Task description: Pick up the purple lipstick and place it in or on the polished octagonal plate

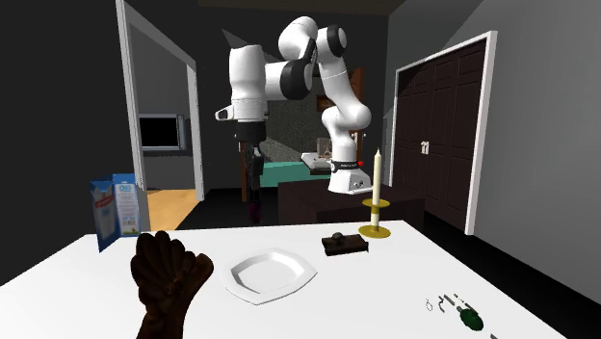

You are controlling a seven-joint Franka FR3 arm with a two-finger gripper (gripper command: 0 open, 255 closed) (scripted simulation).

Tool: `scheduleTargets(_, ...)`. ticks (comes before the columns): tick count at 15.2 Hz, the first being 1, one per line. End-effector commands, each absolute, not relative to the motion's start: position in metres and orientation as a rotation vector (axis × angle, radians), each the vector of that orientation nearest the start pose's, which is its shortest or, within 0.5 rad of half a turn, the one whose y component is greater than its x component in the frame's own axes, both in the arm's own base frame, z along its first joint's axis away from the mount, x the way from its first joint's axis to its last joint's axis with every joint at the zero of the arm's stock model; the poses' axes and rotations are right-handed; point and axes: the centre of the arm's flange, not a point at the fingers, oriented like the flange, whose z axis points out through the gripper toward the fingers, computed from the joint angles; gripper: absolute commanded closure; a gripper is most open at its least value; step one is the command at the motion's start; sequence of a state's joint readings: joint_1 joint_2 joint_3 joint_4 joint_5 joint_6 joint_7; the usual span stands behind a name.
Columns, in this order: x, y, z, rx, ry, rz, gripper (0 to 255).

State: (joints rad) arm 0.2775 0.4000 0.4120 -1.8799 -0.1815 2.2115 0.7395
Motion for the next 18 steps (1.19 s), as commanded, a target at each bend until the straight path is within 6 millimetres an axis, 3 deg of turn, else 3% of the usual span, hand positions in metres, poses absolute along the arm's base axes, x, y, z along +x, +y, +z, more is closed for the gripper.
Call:
scheduleTargets(1,0.497,0.381,0.321,-3.150,-0.054,0.049,255)
scheduleTargets(2,0.497,0.381,0.326,-3.150,-0.054,0.049,255)
scheduleTargets(15,0.505,0.541,0.388,-3.150,-0.054,0.049,255)
scheduleTargets(18,0.505,0.541,0.372,-3.150,-0.054,0.049,255)
